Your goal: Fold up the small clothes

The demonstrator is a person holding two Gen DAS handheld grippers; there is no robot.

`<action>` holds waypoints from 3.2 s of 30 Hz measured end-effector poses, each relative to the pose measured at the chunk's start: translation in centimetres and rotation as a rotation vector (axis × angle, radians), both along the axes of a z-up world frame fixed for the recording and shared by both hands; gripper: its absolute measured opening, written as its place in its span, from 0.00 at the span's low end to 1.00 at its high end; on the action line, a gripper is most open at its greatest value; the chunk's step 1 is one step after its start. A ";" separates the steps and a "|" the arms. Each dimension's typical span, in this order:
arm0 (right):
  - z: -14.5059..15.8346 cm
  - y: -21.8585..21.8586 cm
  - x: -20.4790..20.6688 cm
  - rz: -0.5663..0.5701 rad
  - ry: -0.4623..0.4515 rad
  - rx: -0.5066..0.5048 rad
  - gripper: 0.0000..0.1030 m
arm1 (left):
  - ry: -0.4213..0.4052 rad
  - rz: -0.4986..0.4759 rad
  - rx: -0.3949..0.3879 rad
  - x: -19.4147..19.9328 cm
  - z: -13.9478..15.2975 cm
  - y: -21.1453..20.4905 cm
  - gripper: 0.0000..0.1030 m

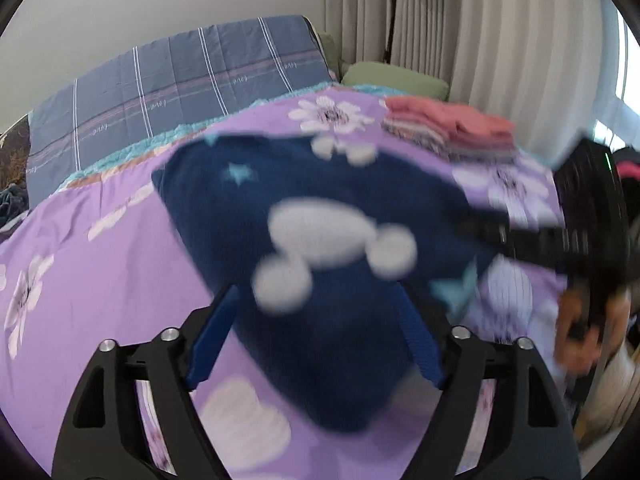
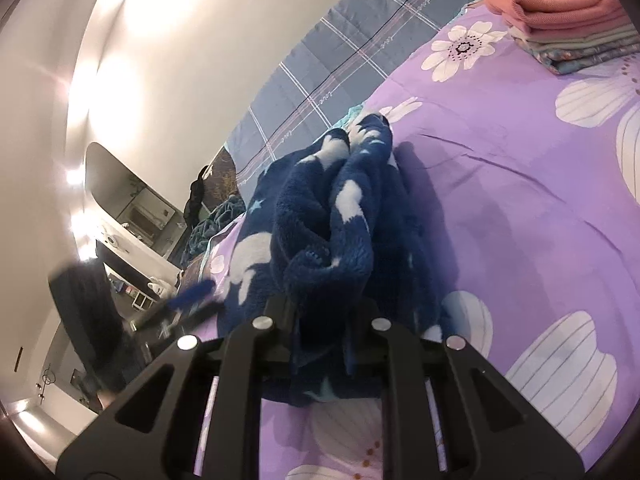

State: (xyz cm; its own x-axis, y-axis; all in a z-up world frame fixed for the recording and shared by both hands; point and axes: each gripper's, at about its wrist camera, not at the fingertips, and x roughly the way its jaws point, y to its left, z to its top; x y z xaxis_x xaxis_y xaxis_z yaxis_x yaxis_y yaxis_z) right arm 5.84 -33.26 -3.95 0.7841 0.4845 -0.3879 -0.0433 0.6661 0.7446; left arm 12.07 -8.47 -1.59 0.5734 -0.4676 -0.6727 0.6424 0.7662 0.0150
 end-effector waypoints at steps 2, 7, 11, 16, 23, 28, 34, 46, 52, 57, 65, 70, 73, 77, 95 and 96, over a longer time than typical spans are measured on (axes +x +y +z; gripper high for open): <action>-0.2 -0.1 0.0 0.017 0.037 0.027 0.15 | -0.003 -0.011 0.030 -1.2 -1.1 0.1 0.82; -2.6 -1.0 0.1 -0.015 0.118 0.026 0.15 | -0.016 0.010 0.167 -2.0 -4.5 -0.9 0.83; -3.3 -1.7 0.0 -0.056 0.161 0.012 0.30 | -0.027 0.044 0.241 -1.9 -6.6 -1.3 0.83; -0.2 -0.3 -0.3 -0.046 0.111 -0.172 0.40 | -0.016 0.081 0.210 -1.2 -6.8 -0.7 0.83; 6.3 3.3 -2.1 -0.006 -0.166 -0.378 0.40 | -0.035 0.088 0.223 -1.2 -7.0 -0.9 0.83; 5.3 5.5 0.5 0.041 -0.158 -0.462 0.22 | -0.016 0.103 0.197 -0.8 -7.0 -0.4 0.83; -3.0 4.5 4.0 -0.169 0.162 -0.777 0.00 | 0.048 0.152 0.158 0.0 -7.6 1.9 0.86; -2.9 3.3 3.0 -0.136 0.118 -0.643 0.00 | 0.049 0.189 0.136 -0.9 -7.7 2.4 0.86; -2.7 3.0 3.1 -0.133 0.120 -0.616 0.00 | -0.171 0.148 0.233 -3.1 -6.5 -1.3 0.86; -2.6 4.5 2.8 -0.098 0.119 -0.695 0.00 | -0.119 0.221 0.227 -1.6 -7.6 1.2 0.87; -2.9 4.2 2.7 -0.100 0.116 -0.681 0.00 | -0.106 0.174 0.209 -3.6 -6.9 1.5 0.81; -3.0 3.6 2.8 -0.097 0.109 -0.647 0.00 | 0.148 0.010 -0.161 -4.0 -2.8 4.5 0.35; -3.0 3.7 2.7 -0.105 0.105 -0.650 0.00 | 0.076 -0.020 -0.249 -3.4 0.6 4.0 0.34; -3.1 3.2 2.6 -0.111 0.102 -0.607 0.00 | 0.007 -0.034 -0.189 -0.2 1.2 0.1 0.35; 3.7 3.2 2.9 -0.081 -0.005 -0.582 0.06 | 0.008 -0.005 0.030 4.2 -4.1 -3.4 0.37; 4.8 3.4 3.4 -0.077 -0.034 -0.588 0.08 | 0.002 0.000 0.040 4.0 -4.0 -3.6 0.37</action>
